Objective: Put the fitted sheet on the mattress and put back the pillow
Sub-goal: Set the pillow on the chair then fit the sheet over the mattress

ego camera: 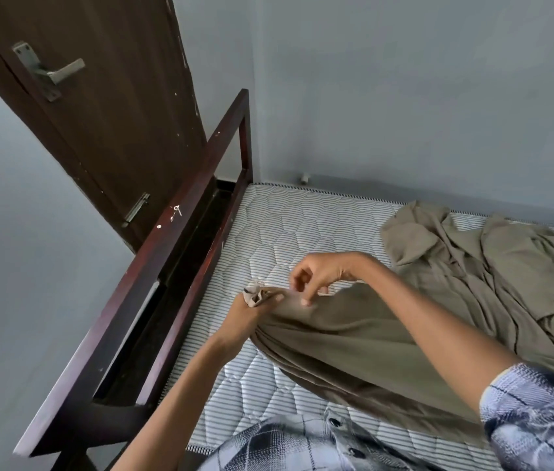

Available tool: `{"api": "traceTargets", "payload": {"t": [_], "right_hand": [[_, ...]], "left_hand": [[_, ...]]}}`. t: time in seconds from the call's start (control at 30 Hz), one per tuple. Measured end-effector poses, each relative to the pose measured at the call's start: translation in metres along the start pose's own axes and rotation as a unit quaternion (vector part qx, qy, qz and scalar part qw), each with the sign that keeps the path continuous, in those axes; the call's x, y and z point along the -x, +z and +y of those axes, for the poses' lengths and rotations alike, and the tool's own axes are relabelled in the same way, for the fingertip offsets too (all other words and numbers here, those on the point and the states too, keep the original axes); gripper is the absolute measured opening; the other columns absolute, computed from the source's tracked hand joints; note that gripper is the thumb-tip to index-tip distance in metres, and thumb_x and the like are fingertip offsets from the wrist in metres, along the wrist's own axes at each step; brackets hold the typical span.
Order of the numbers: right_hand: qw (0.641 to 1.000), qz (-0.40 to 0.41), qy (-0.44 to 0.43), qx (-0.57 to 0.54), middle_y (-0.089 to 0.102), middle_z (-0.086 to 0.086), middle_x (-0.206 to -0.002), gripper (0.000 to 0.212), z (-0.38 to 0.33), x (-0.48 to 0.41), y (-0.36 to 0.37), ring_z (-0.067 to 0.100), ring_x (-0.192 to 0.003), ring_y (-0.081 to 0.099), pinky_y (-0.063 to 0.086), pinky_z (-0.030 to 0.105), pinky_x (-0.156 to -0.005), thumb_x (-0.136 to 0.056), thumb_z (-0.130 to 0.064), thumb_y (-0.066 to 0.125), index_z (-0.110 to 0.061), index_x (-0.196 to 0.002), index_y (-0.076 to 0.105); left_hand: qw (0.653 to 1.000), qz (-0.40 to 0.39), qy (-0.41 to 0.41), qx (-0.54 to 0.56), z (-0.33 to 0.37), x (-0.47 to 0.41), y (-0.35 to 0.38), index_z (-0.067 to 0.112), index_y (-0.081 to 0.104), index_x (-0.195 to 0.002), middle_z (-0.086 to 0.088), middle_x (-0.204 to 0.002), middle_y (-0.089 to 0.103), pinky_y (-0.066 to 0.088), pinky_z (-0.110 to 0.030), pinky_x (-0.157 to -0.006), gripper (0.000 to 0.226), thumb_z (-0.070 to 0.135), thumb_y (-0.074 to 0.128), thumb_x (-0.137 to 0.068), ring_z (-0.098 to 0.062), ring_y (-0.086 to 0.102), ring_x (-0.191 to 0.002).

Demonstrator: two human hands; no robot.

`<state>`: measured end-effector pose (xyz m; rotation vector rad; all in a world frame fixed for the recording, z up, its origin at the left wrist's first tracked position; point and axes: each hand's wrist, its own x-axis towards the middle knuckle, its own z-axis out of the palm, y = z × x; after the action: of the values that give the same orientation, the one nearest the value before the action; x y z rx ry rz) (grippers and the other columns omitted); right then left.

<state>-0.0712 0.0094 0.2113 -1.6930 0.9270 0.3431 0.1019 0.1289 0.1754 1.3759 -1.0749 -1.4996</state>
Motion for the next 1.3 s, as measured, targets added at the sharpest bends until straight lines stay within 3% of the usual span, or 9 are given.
{"api": "traceTargets", "payload": {"t": [0.13, 0.23, 0.4, 0.57, 0.7, 0.87, 1.0, 1.1, 1.3], "right_hand": [[0.977, -0.018, 0.105, 0.186, 0.056, 0.002, -0.076, 0.01, 0.028, -0.001, -0.004, 0.017, -0.072, 0.048, 0.035, 0.027, -0.058, -0.077, -0.005, 0.071, -0.006, -0.085, 0.067], [0.982, 0.041, 0.098, 0.154, 0.048, -0.003, -0.063, 0.025, 0.04, 0.006, -0.013, 0.011, -0.058, 0.04, 0.028, 0.026, -0.054, -0.083, -0.016, 0.07, -0.019, -0.062, 0.057], [0.995, 0.071, 0.011, 0.075, 0.07, 0.009, -0.095, 0.022, 0.008, 0.003, -0.011, 0.009, -0.077, 0.052, 0.037, 0.025, -0.071, -0.086, -0.022, 0.067, -0.006, -0.1, 0.073], [0.996, 0.072, -0.048, 0.029, 0.052, -0.015, -0.05, 0.023, -0.013, -0.005, 0.003, -0.001, -0.048, 0.041, 0.031, 0.018, -0.053, -0.087, -0.023, 0.067, -0.021, -0.064, 0.064], [0.998, 0.044, -0.033, -0.03, 0.048, -0.007, -0.058, 0.016, -0.008, 0.002, -0.001, 0.006, -0.054, 0.038, 0.028, 0.02, -0.049, -0.079, -0.024, 0.075, -0.021, -0.073, 0.061], [0.986, -0.025, 0.107, 0.128, 0.063, 0.002, -0.084, 0.013, 0.017, 0.009, -0.009, 0.014, -0.075, 0.056, 0.045, 0.025, -0.067, -0.084, -0.021, 0.07, -0.011, -0.09, 0.068], [0.987, 0.102, 0.058, 0.106, 0.061, 0.006, -0.072, 0.015, 0.019, 0.011, -0.013, 0.011, -0.065, 0.045, 0.033, 0.026, -0.059, -0.09, -0.02, 0.061, -0.011, -0.08, 0.068], [0.988, 0.073, -0.016, 0.133, 0.066, 0.004, -0.074, 0.018, -0.008, 0.001, -0.003, 0.002, -0.061, 0.047, 0.035, 0.024, -0.061, -0.088, -0.006, 0.055, -0.005, -0.091, 0.072], [0.992, 0.106, -0.056, 0.049, 0.051, -0.012, -0.046, 0.021, -0.025, -0.006, 0.007, 0.001, -0.041, 0.039, 0.027, 0.016, -0.042, -0.078, -0.007, 0.071, -0.018, -0.07, 0.055]], "left_hand": [[0.993, 0.102, -0.002, 0.06, 0.006, 0.003, -0.012, 0.005, 0.067, -0.095, -0.015, -0.098, 0.07, 0.05, -0.046, -0.089, 0.023, 0.026, 0.065, -0.087, -0.031, 0.065, -0.097], [0.985, 0.147, -0.006, 0.091, 0.008, 0.005, -0.017, 0.01, 0.068, -0.098, -0.009, -0.1, 0.071, 0.052, -0.04, -0.088, 0.022, 0.028, 0.058, -0.092, -0.024, 0.066, -0.097], [0.979, 0.107, -0.032, 0.17, 0.003, -0.001, 0.003, 0.004, 0.064, -0.096, -0.014, -0.098, 0.069, 0.052, -0.036, -0.079, 0.028, 0.028, 0.051, -0.093, -0.028, 0.065, -0.091], [0.994, -0.001, 0.001, 0.109, 0.006, 0.002, 0.033, 0.005, 0.062, -0.102, -0.016, -0.104, 0.069, 0.052, -0.04, -0.089, 0.031, 0.033, 0.056, -0.093, -0.029, 0.065, -0.101], [0.998, 0.043, 0.019, 0.048, 0.003, 0.004, 0.029, 0.008, 0.067, -0.104, -0.013, -0.101, 0.071, 0.052, -0.046, -0.092, 0.022, 0.022, 0.064, -0.087, -0.03, 0.067, -0.099], [0.984, 0.139, -0.022, 0.106, 0.0, 0.009, 0.008, 0.007, 0.069, -0.094, -0.016, -0.105, 0.067, 0.052, -0.043, -0.089, 0.023, 0.028, 0.06, -0.089, -0.032, 0.063, -0.101], [0.975, 0.152, -0.021, 0.158, -0.002, 0.013, -0.005, 0.016, 0.07, -0.102, -0.005, -0.108, 0.07, 0.048, -0.038, -0.096, 0.019, 0.022, 0.054, -0.094, -0.023, 0.063, -0.107], [0.981, 0.087, -0.024, 0.172, -0.003, 0.009, 0.005, 0.025, 0.059, -0.123, 0.003, -0.124, 0.063, 0.041, -0.035, -0.104, 0.032, 0.018, 0.054, -0.092, -0.015, 0.056, -0.118], [0.988, 0.148, 0.003, 0.049, 0.006, 0.002, 0.025, 0.016, 0.07, -0.092, -0.001, -0.089, 0.072, 0.051, -0.013, -0.07, 0.019, 0.013, 0.052, -0.095, -0.012, 0.066, -0.087]]}}
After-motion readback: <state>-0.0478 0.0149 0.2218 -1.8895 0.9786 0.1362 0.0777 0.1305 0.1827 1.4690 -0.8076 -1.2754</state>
